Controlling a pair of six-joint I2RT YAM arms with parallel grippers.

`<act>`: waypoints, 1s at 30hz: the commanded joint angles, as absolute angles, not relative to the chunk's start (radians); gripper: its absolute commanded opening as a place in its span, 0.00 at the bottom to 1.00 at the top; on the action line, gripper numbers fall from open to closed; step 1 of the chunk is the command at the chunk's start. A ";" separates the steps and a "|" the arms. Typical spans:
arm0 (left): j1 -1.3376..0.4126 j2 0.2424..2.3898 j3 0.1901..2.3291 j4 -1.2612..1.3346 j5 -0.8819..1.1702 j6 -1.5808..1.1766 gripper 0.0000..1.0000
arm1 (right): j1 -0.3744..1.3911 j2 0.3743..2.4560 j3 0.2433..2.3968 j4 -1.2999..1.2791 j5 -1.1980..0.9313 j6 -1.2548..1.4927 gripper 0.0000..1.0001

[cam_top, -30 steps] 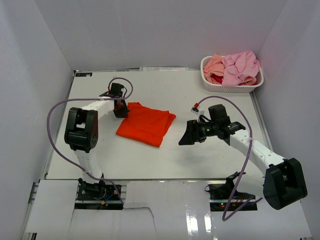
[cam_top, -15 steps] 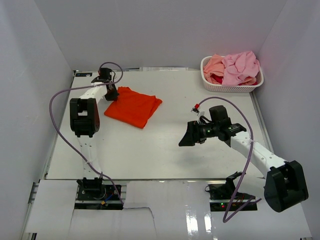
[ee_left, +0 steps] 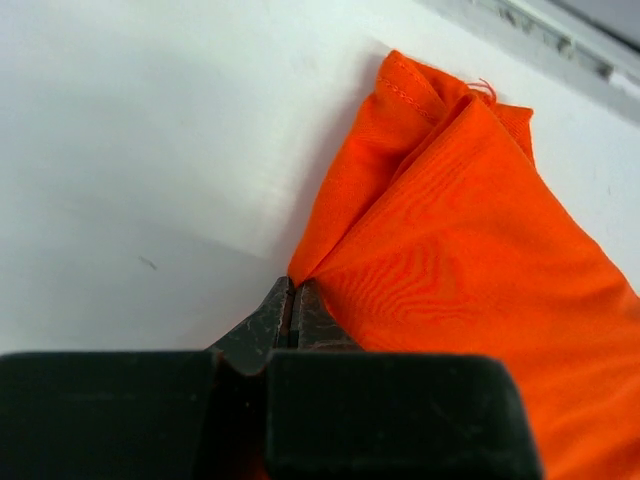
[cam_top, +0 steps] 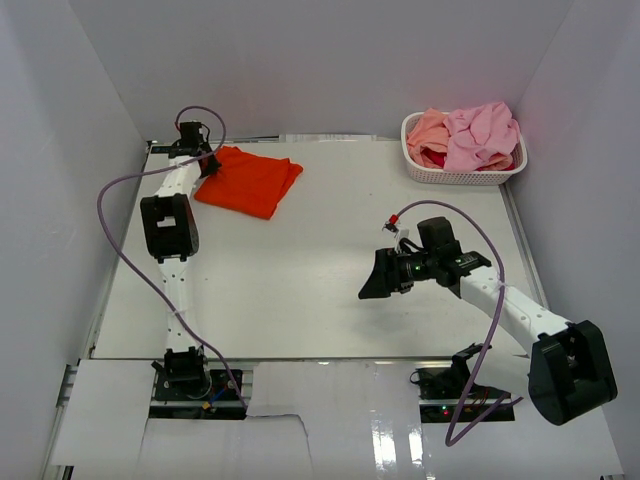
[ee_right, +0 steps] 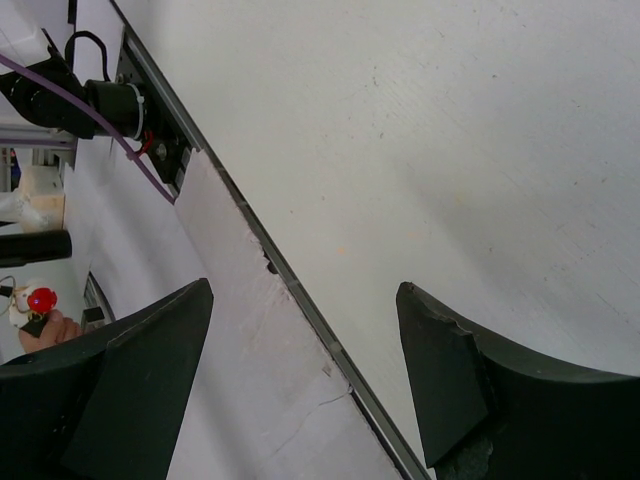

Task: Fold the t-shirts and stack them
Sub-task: Put the neatly folded tshirt into the corner of the board with the left arm

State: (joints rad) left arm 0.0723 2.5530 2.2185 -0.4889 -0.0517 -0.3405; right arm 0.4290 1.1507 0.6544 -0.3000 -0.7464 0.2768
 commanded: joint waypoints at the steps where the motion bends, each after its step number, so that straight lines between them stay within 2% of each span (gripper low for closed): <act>1: 0.130 2.638 2.262 -0.528 -0.094 -0.321 0.00 | 0.436 1.135 0.643 -0.270 -0.753 0.276 0.80; 16: 0.314 2.651 2.287 -0.436 -0.115 -0.278 0.00 | 0.436 1.170 0.620 -0.239 -0.753 0.288 0.80; 30: 0.337 2.658 2.229 -0.293 -0.215 -0.178 0.00 | 0.437 1.157 0.603 -0.258 -0.753 0.276 0.80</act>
